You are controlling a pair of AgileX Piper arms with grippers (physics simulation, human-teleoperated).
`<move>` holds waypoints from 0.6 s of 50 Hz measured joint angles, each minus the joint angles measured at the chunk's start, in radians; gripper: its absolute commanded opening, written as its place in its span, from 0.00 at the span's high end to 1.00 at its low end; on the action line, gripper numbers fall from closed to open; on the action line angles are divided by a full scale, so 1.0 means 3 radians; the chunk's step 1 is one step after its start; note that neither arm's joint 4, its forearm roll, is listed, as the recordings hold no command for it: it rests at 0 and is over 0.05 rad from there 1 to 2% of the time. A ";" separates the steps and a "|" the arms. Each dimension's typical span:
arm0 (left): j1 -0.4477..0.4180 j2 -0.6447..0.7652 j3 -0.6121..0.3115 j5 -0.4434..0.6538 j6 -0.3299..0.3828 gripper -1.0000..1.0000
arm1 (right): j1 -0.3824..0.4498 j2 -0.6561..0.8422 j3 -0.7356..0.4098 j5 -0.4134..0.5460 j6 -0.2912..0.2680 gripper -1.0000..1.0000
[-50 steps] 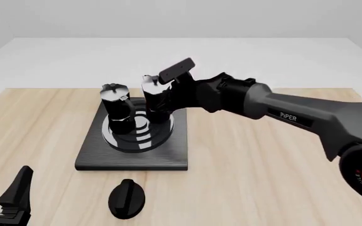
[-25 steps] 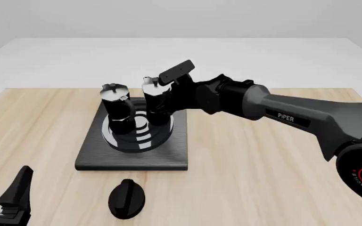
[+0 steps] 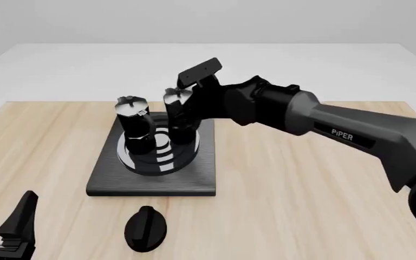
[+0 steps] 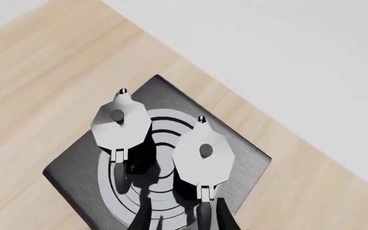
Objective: Put both moka pots on the stove.
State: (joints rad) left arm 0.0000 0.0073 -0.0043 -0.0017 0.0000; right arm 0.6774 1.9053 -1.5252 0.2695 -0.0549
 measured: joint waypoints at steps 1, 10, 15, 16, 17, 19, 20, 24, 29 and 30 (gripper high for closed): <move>0.0000 0.0000 0.0000 0.0000 0.0000 0.00 | 0.0003 -0.0020 0.0001 0.0013 -0.0005 0.00; 0.0000 0.0000 0.0000 0.0000 0.0000 0.00 | 0.0023 -0.0248 0.0018 0.0153 -0.0080 0.00; 0.0000 0.0000 0.0000 0.0000 0.0000 0.00 | 0.0036 -0.0394 0.0025 0.0254 -0.0141 0.00; 0.0000 0.0000 0.0000 0.0000 0.0000 0.00 | 0.0039 -0.0427 0.0026 0.0276 -0.0153 0.00; 0.0000 0.0000 0.0000 0.0000 0.0000 0.00 | 0.0042 -0.0461 0.0027 0.0297 -0.0164 0.00; 0.0000 0.0000 0.0000 0.0000 0.0000 0.00 | 0.0051 -0.0528 0.0030 0.0338 -0.0183 0.00; 0.0000 0.0000 0.0000 0.0000 0.0000 0.00 | 0.0057 -0.0566 0.0034 0.0357 -0.0189 0.00; 0.0000 0.0000 0.0000 0.0000 0.0000 0.00 | 0.0079 -0.0715 0.0060 0.0414 -0.0205 0.00; 0.0000 0.0000 0.0000 0.0000 0.0000 0.00 | 0.0109 -0.0914 0.0143 0.0449 -0.0196 0.00; 0.0000 0.0000 0.0000 0.0000 0.0000 0.00 | 0.0116 -0.0956 0.0166 0.0453 -0.0194 0.00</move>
State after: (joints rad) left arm 0.0000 0.0073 -0.0043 -0.0017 0.0000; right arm 0.7122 1.6186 -1.4755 0.4052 -0.1132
